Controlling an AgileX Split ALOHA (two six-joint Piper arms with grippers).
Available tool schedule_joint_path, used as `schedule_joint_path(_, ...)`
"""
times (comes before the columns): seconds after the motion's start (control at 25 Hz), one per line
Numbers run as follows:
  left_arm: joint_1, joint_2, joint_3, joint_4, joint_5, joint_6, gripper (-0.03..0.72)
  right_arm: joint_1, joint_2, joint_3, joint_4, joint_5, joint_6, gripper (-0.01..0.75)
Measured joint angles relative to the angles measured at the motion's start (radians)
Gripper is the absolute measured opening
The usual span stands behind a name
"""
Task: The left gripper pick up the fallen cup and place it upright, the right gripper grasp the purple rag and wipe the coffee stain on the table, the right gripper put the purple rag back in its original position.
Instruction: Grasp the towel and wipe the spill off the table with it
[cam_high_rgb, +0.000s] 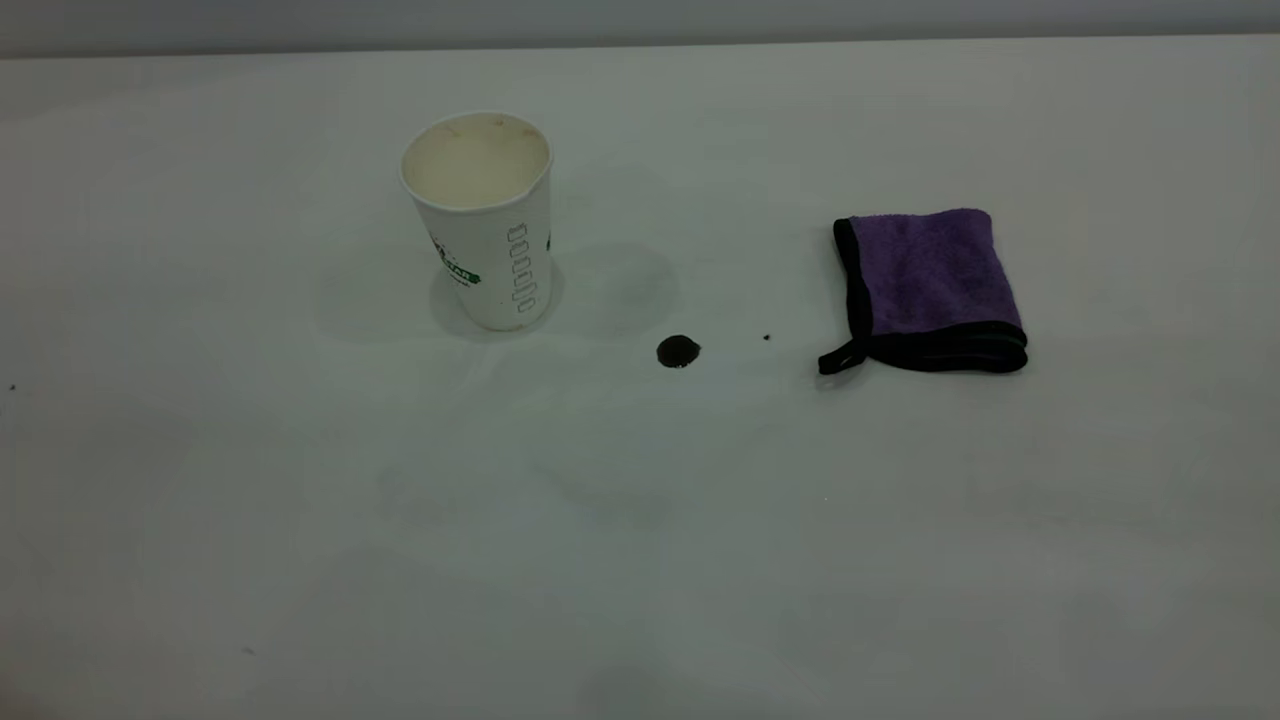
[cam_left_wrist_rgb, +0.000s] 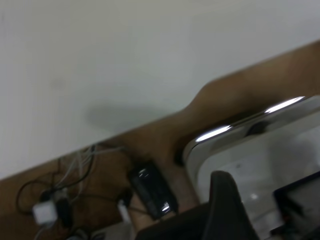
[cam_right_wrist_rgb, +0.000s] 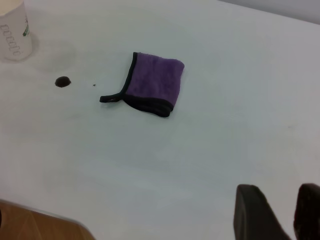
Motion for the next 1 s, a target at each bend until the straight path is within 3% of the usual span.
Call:
schedule_joint_path(0.2, 0.0, -0.113, 0.12, 0.037, -0.042, 0.002, 0.511, 0.0, 0.0, 0.0, 0.0, 0.0, 0.0, 0.238)
schedule_joint_path(0.52, 0.008, -0.247, 0.123, 0.047, -0.06, 0.003, 0.511, 0.0, 0.0, 0.0, 0.0, 0.0, 0.0, 0.238)
schedule_joint_path(0.88, 0.249, -0.442, 0.126, 0.051, -0.057, 0.003, 0.511, 0.0, 0.0, 0.0, 0.0, 0.0, 0.0, 0.238)
schedule_joint_path(1.0, 0.295, -0.516, 0.126, 0.051, -0.053, 0.003, 0.511, 0.0, 0.0, 0.0, 0.0, 0.0, 0.0, 0.238)
